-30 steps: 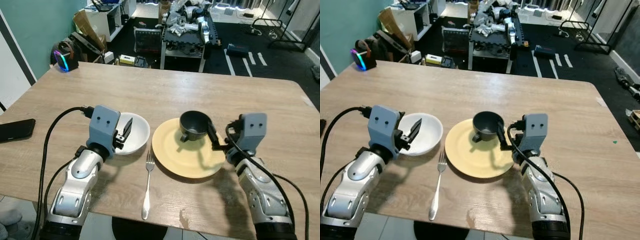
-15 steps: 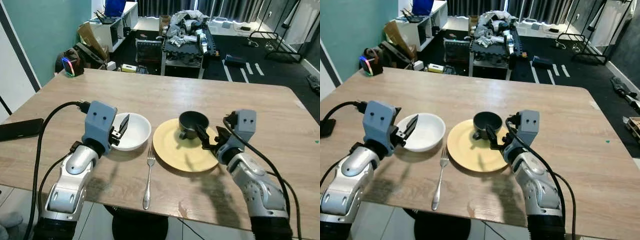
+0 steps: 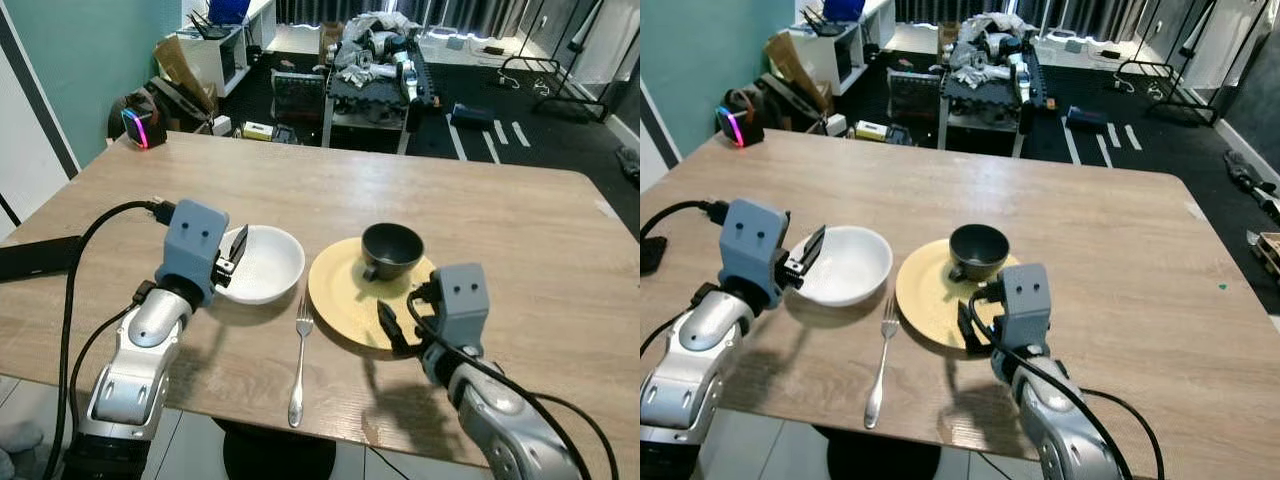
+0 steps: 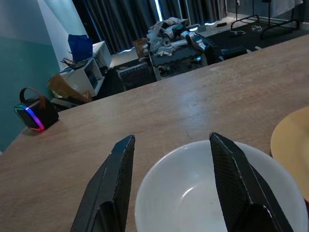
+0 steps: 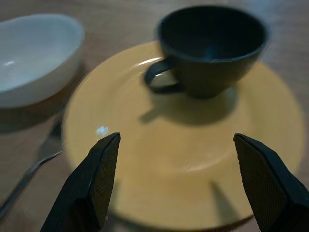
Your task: Setting the table
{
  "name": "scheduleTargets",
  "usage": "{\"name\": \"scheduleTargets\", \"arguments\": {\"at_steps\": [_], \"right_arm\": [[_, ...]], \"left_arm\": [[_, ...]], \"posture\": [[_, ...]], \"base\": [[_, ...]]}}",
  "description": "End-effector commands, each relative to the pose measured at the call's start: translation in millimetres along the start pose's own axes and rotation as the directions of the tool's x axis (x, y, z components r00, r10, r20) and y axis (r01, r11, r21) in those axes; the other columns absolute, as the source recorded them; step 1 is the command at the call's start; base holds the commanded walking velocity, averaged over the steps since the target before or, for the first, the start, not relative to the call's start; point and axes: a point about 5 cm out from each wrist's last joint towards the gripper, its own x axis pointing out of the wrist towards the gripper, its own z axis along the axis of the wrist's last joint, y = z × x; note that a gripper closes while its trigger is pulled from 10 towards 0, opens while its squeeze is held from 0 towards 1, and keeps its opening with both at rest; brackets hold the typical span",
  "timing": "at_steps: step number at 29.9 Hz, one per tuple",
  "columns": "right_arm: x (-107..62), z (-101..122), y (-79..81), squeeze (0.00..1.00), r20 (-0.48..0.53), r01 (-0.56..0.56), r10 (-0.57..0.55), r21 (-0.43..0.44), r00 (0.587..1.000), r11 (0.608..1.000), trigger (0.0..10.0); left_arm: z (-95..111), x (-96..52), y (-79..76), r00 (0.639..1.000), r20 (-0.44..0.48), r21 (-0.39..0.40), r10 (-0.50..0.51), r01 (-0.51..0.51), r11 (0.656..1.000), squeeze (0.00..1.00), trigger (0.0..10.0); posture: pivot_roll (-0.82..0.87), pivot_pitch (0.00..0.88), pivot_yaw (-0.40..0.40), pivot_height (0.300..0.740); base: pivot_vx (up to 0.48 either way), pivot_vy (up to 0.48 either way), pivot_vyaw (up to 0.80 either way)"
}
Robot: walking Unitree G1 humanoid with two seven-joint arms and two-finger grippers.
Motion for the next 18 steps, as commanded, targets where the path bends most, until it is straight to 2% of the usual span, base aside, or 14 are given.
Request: {"name": "scheduleTargets", "arguments": {"at_steps": [1,5,7,10,12,15,18], "right_arm": [[-0.9,-5,4.0,0.0,-0.022,0.001,-0.001,-0.006,1.0,1.0,10.0],[11.0,-11,18.2,0.0,-0.043,0.034,-0.031,0.072,0.999,0.997,10.0],[16.3,-11,27.1,0.0,-0.042,0.035,-0.031,0.082,0.999,0.996,10.0],[23.5,-10,32.2,0.0,-0.04,0.055,-0.052,0.083,0.998,0.995,10.0],[23.5,-10,32.2,0.0,-0.04,0.055,-0.052,0.083,0.998,0.995,10.0],[32.6,-10,30.6,0.0,-0.038,0.097,-0.094,0.08,0.995,0.992,10.0],[47.1,-3,21.0,0.0,-0.024,0.163,-0.162,0.078,0.987,0.984,10.0]], "left_arm": [[-3,2.8,0.0,1.0,-0.011,0.0,0.004,-0.004,1.0,0.0,10.0],[-3,6.5,-2.8,1.0,-0.01,0.0,0.005,-0.005,1.0,0.0,10.0],[-3,8.1,-3.4,1.0,-0.011,0.001,0.009,-0.009,1.0,0.0,10.0],[-3,9.5,-4.0,1.0,-0.012,0.004,0.011,-0.011,1.0,0.0,10.0],[-3,9.5,-4.0,1.0,-0.012,0.004,0.011,-0.011,1.0,0.0,10.0],[-3,11.2,-4.0,1.0,-0.013,0.009,0.013,-0.013,1.0,0.0,10.0],[0,16.5,-2.3,1.0,-0.009,0.015,0.021,-0.021,1.0,0.0,10.0]], "posture": [[-0.04,0.0,0.047,0.74],[-0.04,0.0,0.045,0.74],[-0.03,0.0,0.046,0.74],[-0.03,0.0,0.048,0.74],[-0.03,0.0,0.048,0.74],[-0.02,0.0,0.05,0.74],[-0.01,0.0,0.049,0.74]], "base": [[0.0,0.0,0.0],[0.0,0.0,0.0],[0.0,0.0,0.0],[0.0,0.0,0.0],[0.0,0.0,0.0],[0.0,0.0,0.0],[0.0,0.0,0.0]]}}
